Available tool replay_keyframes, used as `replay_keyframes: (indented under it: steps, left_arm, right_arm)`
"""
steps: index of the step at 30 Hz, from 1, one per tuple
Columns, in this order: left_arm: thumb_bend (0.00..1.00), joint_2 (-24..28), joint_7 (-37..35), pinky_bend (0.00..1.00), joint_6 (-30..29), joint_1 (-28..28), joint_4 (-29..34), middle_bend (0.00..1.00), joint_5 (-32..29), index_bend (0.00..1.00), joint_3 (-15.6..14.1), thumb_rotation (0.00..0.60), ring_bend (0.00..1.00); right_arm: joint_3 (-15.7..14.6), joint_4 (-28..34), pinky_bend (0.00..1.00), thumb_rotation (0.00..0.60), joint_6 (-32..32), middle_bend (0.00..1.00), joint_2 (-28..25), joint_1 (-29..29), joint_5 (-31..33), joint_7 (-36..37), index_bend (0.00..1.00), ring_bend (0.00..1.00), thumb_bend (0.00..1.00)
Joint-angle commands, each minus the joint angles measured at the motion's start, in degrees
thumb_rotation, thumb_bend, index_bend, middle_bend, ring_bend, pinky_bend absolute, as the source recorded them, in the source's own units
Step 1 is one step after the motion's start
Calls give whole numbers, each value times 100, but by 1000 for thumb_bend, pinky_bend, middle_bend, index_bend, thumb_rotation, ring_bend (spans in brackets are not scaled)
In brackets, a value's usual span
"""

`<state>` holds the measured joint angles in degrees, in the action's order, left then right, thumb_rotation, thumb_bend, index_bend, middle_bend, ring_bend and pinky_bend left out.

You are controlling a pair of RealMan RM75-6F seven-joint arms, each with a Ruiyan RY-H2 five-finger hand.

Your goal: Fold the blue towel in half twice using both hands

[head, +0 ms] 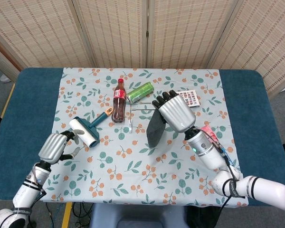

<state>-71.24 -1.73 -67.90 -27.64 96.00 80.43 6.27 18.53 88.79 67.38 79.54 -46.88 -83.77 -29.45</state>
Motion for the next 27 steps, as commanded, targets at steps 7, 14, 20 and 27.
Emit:
replay_keyframes:
  steps: [7, 14, 20, 27]
  left_arm:
    - [363, 56, -60, 618, -16, 40, 1, 506, 65, 280, -33, 600, 407]
    - [363, 77, -124, 616, -20, 86, -13, 500, 65, 281, -61, 600, 403]
    - [363, 114, -196, 614, -17, 128, -26, 496, 69, 280, -88, 600, 399]
    - [363, 122, -255, 609, -34, 181, -51, 490, 95, 279, -126, 600, 394]
  right_arm:
    - [398, -312, 502, 600, -475, 543, 308, -521, 859, -619, 713, 447, 565]
    - [607, -891, 502, 600, -842, 543, 614, -981, 1540, -930, 713, 447, 565]
    - [640, -1532, 502, 600, -1121, 543, 902, -1307, 2041, -1068, 713, 447, 565]
    - [625, -2448, 502, 600, -1485, 543, 1246, -1681, 2348, -895, 713, 447, 560]
